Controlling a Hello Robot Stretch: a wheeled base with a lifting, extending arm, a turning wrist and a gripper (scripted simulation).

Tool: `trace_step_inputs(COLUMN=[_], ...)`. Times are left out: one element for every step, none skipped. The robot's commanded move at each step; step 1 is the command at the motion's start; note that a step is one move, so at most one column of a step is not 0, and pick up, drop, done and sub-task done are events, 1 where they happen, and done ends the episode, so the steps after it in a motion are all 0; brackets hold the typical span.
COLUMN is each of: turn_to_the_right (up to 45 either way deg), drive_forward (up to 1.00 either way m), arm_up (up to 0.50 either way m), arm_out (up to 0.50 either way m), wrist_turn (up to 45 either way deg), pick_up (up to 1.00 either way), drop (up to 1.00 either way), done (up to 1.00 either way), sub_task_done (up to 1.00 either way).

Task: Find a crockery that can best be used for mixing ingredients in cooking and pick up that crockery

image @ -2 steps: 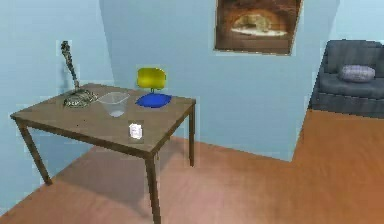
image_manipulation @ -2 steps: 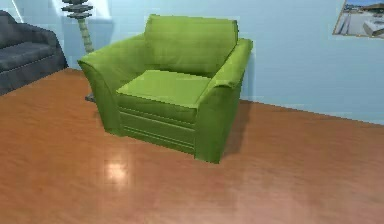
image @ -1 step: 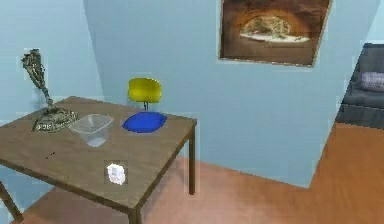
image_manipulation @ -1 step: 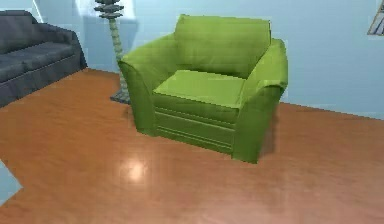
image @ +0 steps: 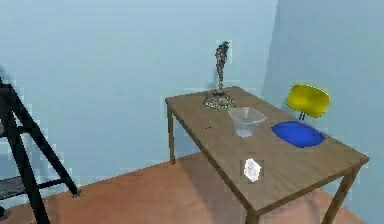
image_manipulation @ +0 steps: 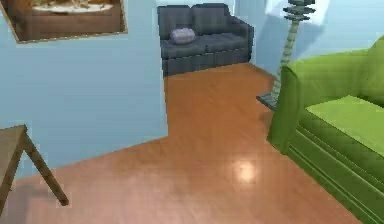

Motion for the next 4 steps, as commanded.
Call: trace_step_inputs(turn_to_the_right=[-45.0, -27.0, 45.0, 45.0], drive_forward=[0.00, 0.00, 0.00, 0.00], arm_up=[0.00, 0.00, 0.00, 0.00], arm_out=[0.00, 0.00, 0.00, 0.00], wrist_turn=[0.0, 0.0, 0.0, 0.0], pick_up=[0.00, 0.00, 0.00, 0.00], drop=[0.00, 0.00, 0.00, 0.00], done=[0.00, 0.00, 0.00, 0.00], sub_task_done=[0.00, 0.00, 0.00, 0.00])
